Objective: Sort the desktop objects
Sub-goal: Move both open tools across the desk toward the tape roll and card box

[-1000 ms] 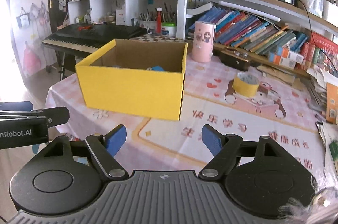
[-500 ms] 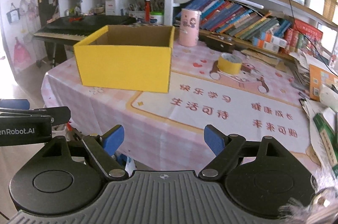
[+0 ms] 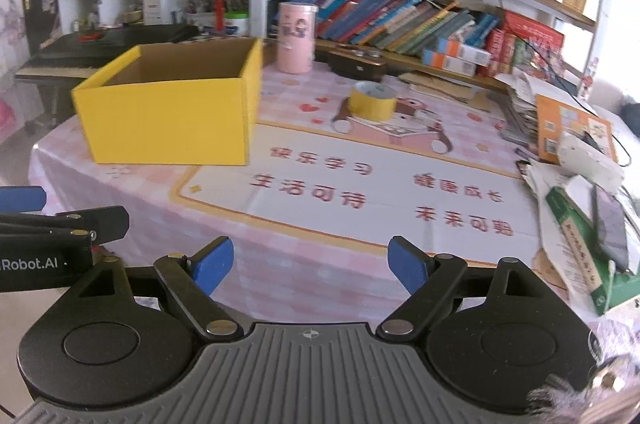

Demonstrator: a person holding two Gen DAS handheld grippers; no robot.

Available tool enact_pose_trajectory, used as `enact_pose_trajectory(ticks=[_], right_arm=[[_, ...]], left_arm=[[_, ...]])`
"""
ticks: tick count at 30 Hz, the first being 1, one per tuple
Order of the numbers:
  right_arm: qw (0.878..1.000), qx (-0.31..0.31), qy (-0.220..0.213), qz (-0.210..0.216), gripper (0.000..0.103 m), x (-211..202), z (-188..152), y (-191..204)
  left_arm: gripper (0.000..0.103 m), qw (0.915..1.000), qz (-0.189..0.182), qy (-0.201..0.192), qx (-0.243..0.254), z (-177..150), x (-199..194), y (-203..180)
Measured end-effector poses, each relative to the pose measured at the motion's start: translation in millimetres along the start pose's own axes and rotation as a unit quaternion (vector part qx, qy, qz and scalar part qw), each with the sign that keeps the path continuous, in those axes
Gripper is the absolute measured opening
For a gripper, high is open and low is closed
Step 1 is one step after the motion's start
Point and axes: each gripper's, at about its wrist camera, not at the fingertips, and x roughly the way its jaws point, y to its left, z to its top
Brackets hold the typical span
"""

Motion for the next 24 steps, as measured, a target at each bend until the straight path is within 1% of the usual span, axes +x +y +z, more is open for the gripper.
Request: enact_pose_trajectory(ticks=[4,15,21,24], right_arm=[[1.000,0.010,0.006,-0.013,0.084,6,4,-15],[0.998,0.039,0.034,-0.047,0.084,29,8,-54],[0.996,0.053,0.047,-0.059,0.084,49,16,-76],[0.995,0.057,0.055,-0.060,0.084,63,23,-87]], left_arm=[[0.093,0.9999,-0.012,0.001,0.011,8,12,-13],[0.094,0.9976,-0.051,0.026,0.039,25,52,-47],[0.094,0.9959,-0.065,0.034,0.054,37,77,-65],[0.094,0.9953,-0.066,0.040,0.058,45,91,-74]])
